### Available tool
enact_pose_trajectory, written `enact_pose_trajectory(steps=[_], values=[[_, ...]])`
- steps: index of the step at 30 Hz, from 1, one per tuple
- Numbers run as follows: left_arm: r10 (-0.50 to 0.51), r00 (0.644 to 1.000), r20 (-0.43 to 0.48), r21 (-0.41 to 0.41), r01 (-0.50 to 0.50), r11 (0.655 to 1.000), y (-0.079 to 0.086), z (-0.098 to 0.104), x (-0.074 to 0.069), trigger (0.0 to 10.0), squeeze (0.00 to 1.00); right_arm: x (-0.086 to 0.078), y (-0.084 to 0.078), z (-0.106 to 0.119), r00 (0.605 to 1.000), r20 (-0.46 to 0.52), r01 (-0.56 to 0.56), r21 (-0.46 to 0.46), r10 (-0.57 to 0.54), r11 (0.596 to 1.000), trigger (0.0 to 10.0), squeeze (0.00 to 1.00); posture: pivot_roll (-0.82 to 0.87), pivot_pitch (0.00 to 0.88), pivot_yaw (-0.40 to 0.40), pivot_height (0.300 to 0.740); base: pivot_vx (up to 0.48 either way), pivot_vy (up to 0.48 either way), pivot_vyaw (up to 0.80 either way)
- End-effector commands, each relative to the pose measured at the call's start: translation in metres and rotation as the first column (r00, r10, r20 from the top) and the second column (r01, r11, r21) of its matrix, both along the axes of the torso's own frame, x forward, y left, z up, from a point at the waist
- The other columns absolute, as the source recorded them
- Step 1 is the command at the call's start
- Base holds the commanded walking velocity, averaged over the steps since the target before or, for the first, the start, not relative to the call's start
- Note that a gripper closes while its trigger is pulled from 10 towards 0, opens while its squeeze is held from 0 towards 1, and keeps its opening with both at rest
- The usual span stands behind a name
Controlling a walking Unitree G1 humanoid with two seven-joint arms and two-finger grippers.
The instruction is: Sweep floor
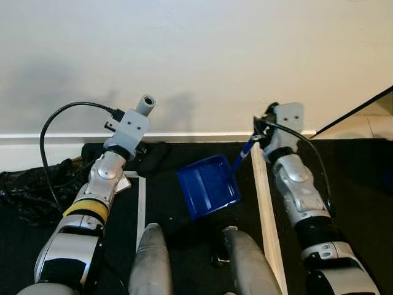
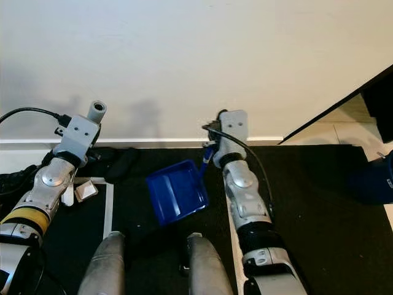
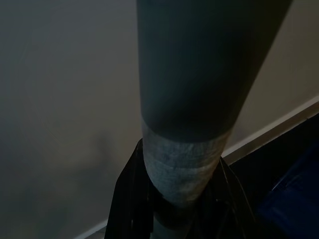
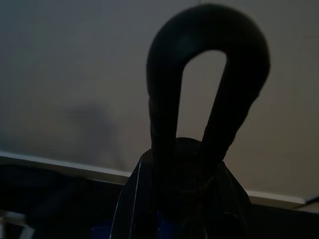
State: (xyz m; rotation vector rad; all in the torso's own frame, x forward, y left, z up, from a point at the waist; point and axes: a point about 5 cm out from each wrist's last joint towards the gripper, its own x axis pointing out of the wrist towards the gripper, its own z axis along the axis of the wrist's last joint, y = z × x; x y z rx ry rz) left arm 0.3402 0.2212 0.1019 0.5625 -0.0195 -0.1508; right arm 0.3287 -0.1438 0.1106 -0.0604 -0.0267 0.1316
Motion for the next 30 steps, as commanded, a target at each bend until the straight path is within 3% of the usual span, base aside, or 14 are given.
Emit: enact_pose_trajectory(steps=[1, 6, 10, 15, 20, 24, 27, 30], values=[[-0.032, 0.999, -0.002, -0.024, 0.032, 0.999, -0.010, -0.004, -0.001, 10.0, 0.00, -0.007, -0.018, -0.002, 0.998, 0.010, 0.056, 0.001, -0.056, 0.998, 10.0, 0.00, -0.02, 0.275, -0.142, 0.740, 0.000, 0.000, 0.00], [-0.037, 0.999, -0.004, -0.026, 0.036, 0.999, -0.011, -0.004, 0.000, 10.0, 0.00, -0.013, -0.023, -0.007, 0.997, -0.007, 0.077, 0.004, -0.077, 0.997, 10.0, 0.00, -0.02, 0.277, -0.137, 0.740, 0.000, 0.000, 0.00], [-0.029, 0.999, -0.019, -0.031, 0.029, 0.999, -0.013, -0.007, 0.000, 10.0, 0.00, -0.018, -0.016, -0.012, 0.998, -0.021, 0.064, 0.015, -0.064, 0.998, 10.0, 0.00, -0.02, 0.277, -0.137, 0.740, 0.000, 0.000, 0.00], [-0.003, 0.999, -0.043, -0.066, 0.000, 0.998, -0.020, -0.012, 0.002, 10.0, 0.00, -0.027, 0.018, -0.014, 0.999, 0.002, -0.032, 0.062, 0.032, 0.998, 10.0, 0.00, -0.03, 0.286, -0.134, 0.740, 0.000, 0.000, 0.00], [-0.010, 0.999, -0.037, -0.071, 0.008, 0.997, -0.023, -0.010, 0.004, 10.0, 0.00, -0.027, 0.031, -0.008, 0.998, 0.020, -0.067, 0.133, 0.065, 0.989, 10.0, 0.00, -0.02, 0.285, -0.140, 0.740, 0.000, 0.000, 0.00], [-0.012, 1.000, -0.027, -0.074, 0.010, 0.997, -0.020, -0.007, 0.004, 10.0, 0.00, -0.019, 0.025, 0.003, 0.999, 0.035, -0.042, 0.172, 0.036, 0.984, 10.0, 0.00, -0.01, 0.277, -0.139, 0.740, 0.000, 0.000, 0.00], [-0.003, 1.000, -0.026, -0.071, 0.002, 0.997, -0.014, -0.007, 0.003, 10.0, 0.00, -0.006, 0.003, 0.018, 0.999, 0.034, 0.020, 0.199, -0.027, 0.980, 10.0, 0.00, -0.01, 0.261, -0.134, 0.740, 0.000, 0.000, 0.00], [0.000, 1.000, -0.028, -0.070, -0.002, 0.998, -0.012, -0.007, 0.002, 10.0, 0.00, -0.003, -0.002, 0.021, 0.999, 0.029, 0.034, 0.199, -0.040, 0.979, 10.0, 0.00, -0.01, 0.254, -0.131, 0.740, 0.000, 0.000, 0.00]])
